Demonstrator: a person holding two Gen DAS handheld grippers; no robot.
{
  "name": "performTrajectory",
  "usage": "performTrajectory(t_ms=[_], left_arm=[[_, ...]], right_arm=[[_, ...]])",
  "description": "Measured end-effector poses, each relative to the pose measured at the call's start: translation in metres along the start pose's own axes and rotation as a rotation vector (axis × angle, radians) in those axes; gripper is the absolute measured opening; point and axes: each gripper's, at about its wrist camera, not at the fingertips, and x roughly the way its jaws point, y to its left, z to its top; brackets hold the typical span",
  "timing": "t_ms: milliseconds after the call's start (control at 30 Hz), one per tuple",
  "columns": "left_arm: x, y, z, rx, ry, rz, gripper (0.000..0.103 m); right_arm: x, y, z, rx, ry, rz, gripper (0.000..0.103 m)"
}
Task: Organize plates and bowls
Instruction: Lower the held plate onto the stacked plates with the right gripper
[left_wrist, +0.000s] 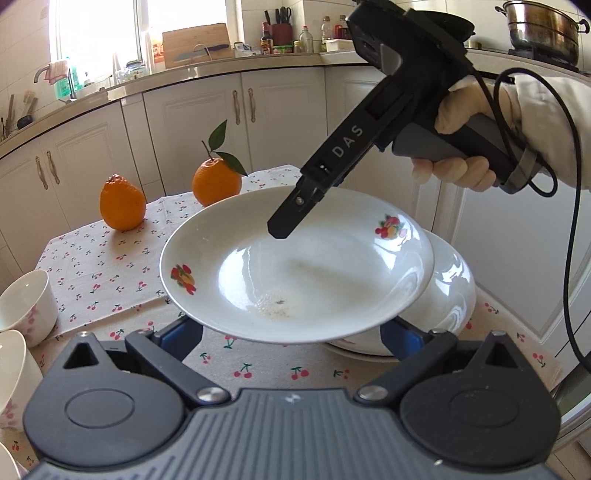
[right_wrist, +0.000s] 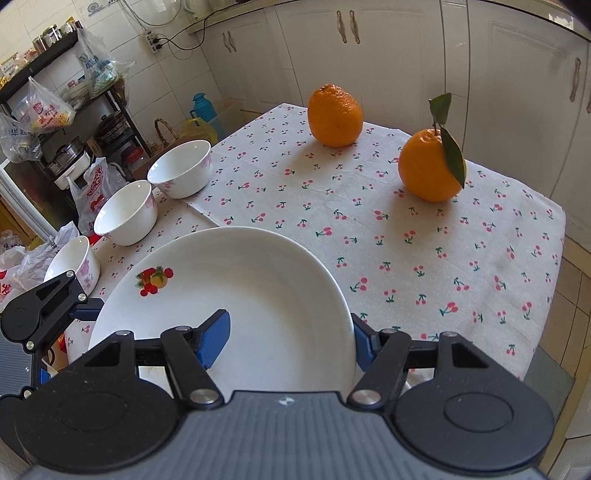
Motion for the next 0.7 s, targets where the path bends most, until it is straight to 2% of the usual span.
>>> performTrajectory(t_ms=[700], left_arm=[[0.010,-0.026,-0.006,0.063,0.043,-0.067,0.101]], right_arm=[[-0.005,-0.021,-0.053,0.106,-0.020,-0.014,0.073]])
